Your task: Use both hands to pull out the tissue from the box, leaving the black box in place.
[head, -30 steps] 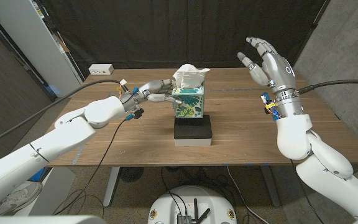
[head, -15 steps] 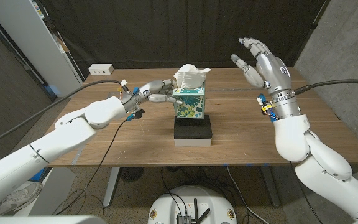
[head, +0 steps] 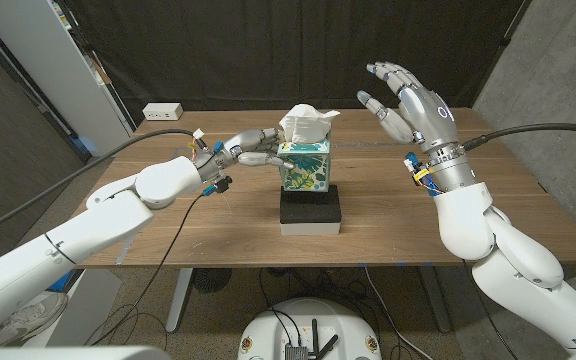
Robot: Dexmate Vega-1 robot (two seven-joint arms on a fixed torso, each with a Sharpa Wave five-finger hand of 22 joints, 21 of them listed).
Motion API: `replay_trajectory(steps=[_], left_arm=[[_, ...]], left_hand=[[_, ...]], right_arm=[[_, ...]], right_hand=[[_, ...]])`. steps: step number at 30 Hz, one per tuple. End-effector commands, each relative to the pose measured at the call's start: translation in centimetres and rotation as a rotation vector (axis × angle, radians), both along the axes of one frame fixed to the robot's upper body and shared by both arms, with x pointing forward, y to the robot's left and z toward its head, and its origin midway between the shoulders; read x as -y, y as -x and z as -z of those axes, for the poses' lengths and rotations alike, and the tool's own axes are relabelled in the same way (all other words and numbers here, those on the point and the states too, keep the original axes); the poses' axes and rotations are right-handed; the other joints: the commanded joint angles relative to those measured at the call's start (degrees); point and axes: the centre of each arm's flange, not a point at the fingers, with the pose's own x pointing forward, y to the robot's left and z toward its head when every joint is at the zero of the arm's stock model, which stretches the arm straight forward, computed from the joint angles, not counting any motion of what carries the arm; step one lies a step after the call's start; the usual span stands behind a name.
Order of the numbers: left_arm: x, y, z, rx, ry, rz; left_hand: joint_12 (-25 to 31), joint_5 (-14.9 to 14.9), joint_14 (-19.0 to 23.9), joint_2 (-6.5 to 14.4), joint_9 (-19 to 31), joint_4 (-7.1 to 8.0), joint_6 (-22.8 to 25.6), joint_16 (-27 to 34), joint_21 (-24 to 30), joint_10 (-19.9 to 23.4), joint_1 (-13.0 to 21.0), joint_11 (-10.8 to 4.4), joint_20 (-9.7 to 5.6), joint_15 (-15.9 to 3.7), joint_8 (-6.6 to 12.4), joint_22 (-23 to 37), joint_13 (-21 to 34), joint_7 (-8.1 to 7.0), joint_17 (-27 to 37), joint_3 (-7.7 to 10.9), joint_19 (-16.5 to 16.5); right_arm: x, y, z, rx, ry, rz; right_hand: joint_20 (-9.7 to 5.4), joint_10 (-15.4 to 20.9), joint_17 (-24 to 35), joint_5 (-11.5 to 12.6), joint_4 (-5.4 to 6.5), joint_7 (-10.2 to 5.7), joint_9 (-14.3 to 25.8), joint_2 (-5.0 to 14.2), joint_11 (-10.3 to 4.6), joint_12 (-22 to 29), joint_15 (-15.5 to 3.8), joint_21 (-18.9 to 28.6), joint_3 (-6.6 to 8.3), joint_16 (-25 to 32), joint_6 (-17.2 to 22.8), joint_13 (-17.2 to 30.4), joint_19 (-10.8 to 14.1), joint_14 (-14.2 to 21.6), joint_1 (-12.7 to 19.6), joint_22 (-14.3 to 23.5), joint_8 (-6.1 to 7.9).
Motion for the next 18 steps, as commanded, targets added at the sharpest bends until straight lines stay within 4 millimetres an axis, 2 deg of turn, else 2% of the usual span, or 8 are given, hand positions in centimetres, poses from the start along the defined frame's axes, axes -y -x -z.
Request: replay_trajectory(steps=[1, 18], left_arm=[[0.0, 0.2, 0.2, 0.001, 0.003, 0.008], [-0.5, 0.1, 0.4, 0.006, 0.014, 0.007]], left_hand=[[-0.1, 0.3, 0.4, 0.7, 0.1, 0.19, 0.2, 0.0, -0.2, 0.6, 0.1, 0.1, -0.1, -6.77, 0.39, 0.1, 0.3, 0.12, 0.1, 0.49, 0.2], [-0.1, 0.3, 0.5, 0.6, 0.1, 0.14, 0.1, -0.1, -0.2, 0.6, 0.0, 0.22, -0.14, -6.91, 0.44, 0.1, 0.4, 0.1, 0.1, 0.6, 0.3]], right_arm=[[-1.4, 0.1, -0.2, -0.015, 0.057, -0.042], [-3.5, 0.1, -0.3, -0.04, 0.14, -0.068]], right_hand=[[0.29, 0.2, 0.2, 0.4, 0.14, -0.05, 0.3, 0.57, -0.31, 0.1, -3.34, 0.3, 0.27, 0.5, 0.6, 0.2, 0.2, 0.3, 0.4, 0.2, 0.31], [0.48, 0.2, 0.3, 0.4, 0.11, -0.4, 0.3, 0.43, -0.15, 0.1, -3.22, 0.2, 0.23, 0.5, 1.3, 0.2, 0.0, 0.2, 0.5, 0.2, 0.43]])
